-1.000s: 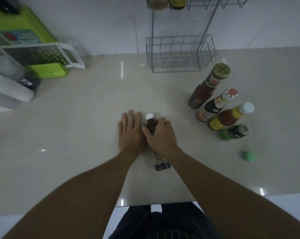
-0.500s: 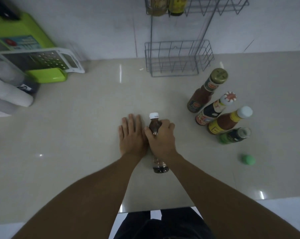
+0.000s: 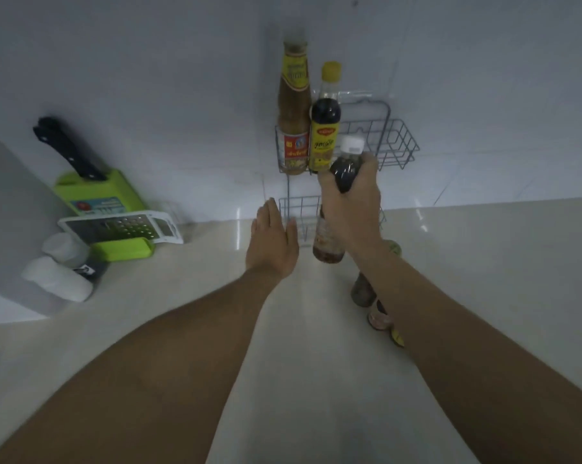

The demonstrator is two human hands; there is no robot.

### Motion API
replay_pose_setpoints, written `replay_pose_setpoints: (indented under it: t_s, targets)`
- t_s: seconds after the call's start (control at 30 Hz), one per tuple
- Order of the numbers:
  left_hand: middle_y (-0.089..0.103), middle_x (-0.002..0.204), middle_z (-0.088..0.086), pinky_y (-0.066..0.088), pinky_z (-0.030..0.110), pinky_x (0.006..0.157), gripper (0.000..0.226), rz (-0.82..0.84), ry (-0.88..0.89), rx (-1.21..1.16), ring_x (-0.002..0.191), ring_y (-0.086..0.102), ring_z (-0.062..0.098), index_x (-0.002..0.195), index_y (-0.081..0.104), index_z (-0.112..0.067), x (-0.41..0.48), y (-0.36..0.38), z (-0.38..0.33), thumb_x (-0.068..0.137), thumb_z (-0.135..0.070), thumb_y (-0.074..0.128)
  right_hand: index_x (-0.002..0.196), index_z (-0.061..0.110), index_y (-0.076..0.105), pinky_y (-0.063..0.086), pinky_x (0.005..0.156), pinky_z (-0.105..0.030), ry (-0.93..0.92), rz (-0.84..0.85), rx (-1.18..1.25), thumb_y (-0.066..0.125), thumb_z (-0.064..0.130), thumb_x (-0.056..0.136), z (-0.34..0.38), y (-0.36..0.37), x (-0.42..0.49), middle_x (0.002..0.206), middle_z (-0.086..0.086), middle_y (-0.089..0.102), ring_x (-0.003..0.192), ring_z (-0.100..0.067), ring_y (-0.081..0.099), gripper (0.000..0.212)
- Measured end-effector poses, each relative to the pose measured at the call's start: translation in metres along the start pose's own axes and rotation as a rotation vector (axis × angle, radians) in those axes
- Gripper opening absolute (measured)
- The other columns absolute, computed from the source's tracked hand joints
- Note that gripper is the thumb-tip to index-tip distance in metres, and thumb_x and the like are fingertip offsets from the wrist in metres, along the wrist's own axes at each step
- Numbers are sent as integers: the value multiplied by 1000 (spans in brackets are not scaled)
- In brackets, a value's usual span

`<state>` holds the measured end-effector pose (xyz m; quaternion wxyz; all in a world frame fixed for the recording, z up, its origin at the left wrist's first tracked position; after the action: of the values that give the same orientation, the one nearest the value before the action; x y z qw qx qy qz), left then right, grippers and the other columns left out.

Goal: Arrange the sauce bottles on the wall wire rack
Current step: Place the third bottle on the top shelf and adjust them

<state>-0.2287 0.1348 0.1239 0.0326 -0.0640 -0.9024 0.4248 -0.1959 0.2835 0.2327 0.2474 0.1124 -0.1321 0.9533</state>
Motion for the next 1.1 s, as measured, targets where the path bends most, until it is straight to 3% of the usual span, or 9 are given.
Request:
replay_pose_setpoints:
  t_s: [0.13,0.37,0.5,0.53,0.67,0.77,0.87,1.0,1.1]
  targets:
    - [3,172,5,15,40,127,65,-122,27,-119,158,10,25,162,0,-12,38,-37,-31,109,-41,23,115,17,41,54,75,-35,-140,-98,40,59,19,85,41,-21,61,99,-6,57,89,-21,62,35]
    - [32,163,11,37,43,114,56,-162,28,-212,143,41,34,161,15,-13,71,-57,-67,109,-31,29,126,-2,38,46,91,-30,-356,-149,-24,59,17,89,81,-26,132,112,-9,42,108,-29,50,47]
    - [51,147,11,47,48,104,45,-186,21,-237,125,56,35,150,32,-13,72,-56,-67,107,-26,34,129,-5,36,35,85,-4,-363,-57,-80,57,15,92,71,-10,145,114,-9,35,106,-21,43,47]
    - [53,145,10,48,47,102,43,-190,25,-229,123,57,34,148,34,-14,72,-56,-67,107,-25,35,129,-5,35,36,86,-5,-337,-24,-78,56,15,92,63,-5,148,115,-9,34,106,-20,43,47]
    - [55,141,10,46,41,98,41,-183,28,-213,121,58,32,146,37,-15,74,-56,-65,107,-27,34,126,12,30,46,100,-47,-262,102,-87,44,24,87,48,4,155,118,-10,34,116,-36,47,44]
    - [54,143,10,47,43,102,42,-161,28,-232,123,58,32,148,35,-15,75,-55,-63,108,-27,33,123,25,25,46,99,-56,-279,129,-167,40,34,81,47,2,163,119,-15,38,117,-40,48,45]
    - [53,145,10,48,46,106,44,-150,27,-215,124,57,33,150,33,-14,75,-55,-63,108,-27,34,127,25,24,47,97,-59,-246,176,-151,42,36,83,39,4,167,125,-22,40,116,-42,49,49]
    - [54,144,10,48,49,107,43,-137,28,-208,124,58,33,149,34,-15,75,-55,-64,108,-27,36,138,7,27,47,101,-50,-251,219,-192,49,20,90,44,7,159,128,-19,40,117,-32,49,54]
    - [54,145,9,47,47,109,43,-119,10,-210,126,58,33,149,33,-16,74,-56,-66,108,-27,37,136,14,32,51,96,-51,-248,227,-215,56,29,84,32,7,154,124,-15,47,115,-31,53,59]
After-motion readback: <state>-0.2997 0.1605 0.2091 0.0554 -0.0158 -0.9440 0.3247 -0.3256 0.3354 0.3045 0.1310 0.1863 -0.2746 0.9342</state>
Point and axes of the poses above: each hand's wrist, its own x-axis towards the middle knuckle, its own y-axis out of the palm, z = x × y, the point moved 7 cm from there along x, towards the middle knuckle
